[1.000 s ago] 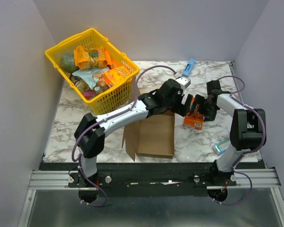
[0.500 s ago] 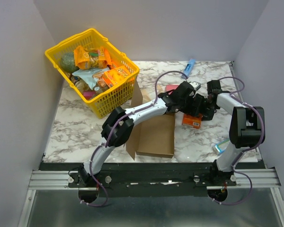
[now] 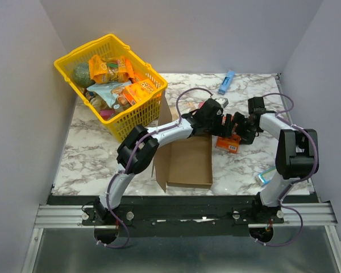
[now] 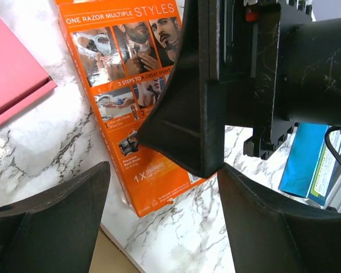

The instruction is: Fold the paper box

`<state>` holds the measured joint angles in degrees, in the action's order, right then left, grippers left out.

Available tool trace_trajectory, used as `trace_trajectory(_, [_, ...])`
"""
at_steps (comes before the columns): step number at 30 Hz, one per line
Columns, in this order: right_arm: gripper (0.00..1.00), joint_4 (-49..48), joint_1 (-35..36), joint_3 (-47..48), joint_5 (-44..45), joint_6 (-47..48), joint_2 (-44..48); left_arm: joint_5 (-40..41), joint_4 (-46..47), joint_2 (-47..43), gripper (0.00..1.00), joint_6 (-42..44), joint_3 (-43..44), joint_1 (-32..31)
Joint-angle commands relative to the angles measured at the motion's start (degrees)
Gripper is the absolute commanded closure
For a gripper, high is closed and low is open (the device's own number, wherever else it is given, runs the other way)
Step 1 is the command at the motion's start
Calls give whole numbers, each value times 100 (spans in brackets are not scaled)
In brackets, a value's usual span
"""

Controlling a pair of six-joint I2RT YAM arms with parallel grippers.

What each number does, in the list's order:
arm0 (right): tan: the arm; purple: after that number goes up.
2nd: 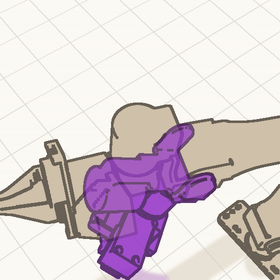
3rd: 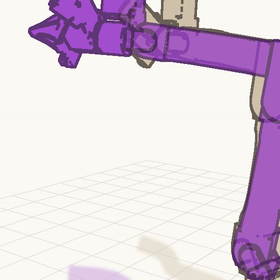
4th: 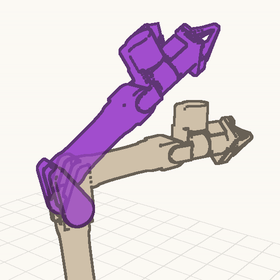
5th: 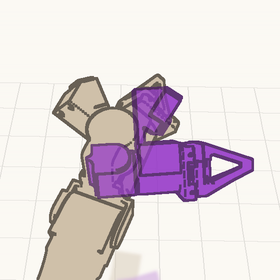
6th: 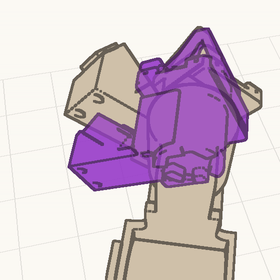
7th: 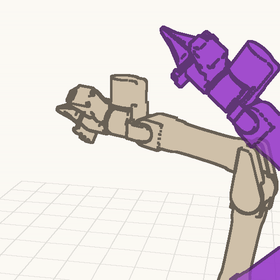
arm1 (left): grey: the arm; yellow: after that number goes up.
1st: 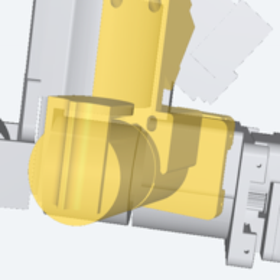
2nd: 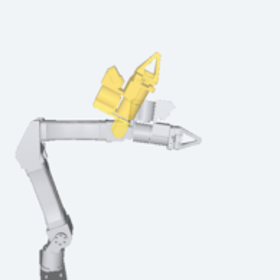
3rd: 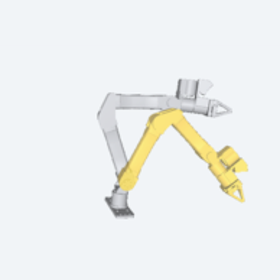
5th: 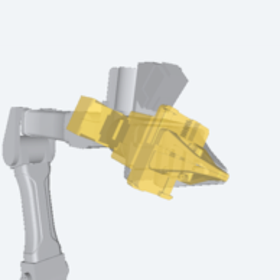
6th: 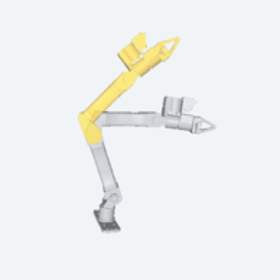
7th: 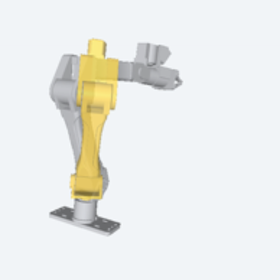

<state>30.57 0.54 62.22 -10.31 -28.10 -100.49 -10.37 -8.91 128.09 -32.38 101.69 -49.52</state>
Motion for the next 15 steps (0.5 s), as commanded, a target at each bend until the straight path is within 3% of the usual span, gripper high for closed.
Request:
trace_trajectory(1, [14, 63, -212, -254, 116, 15, 12, 9, -136, -14, 19, 109, 78, 206])
trace_trajectory(3, [18, 55, -273, -271, 82, 41, 3, -158, -313, 162, 25, 109, 367, 197])
trace_trajectory(15, [35, -16, -598, -465, -51, 252, 56, 228, -1130, 848, 27, 513, 1361, -40])
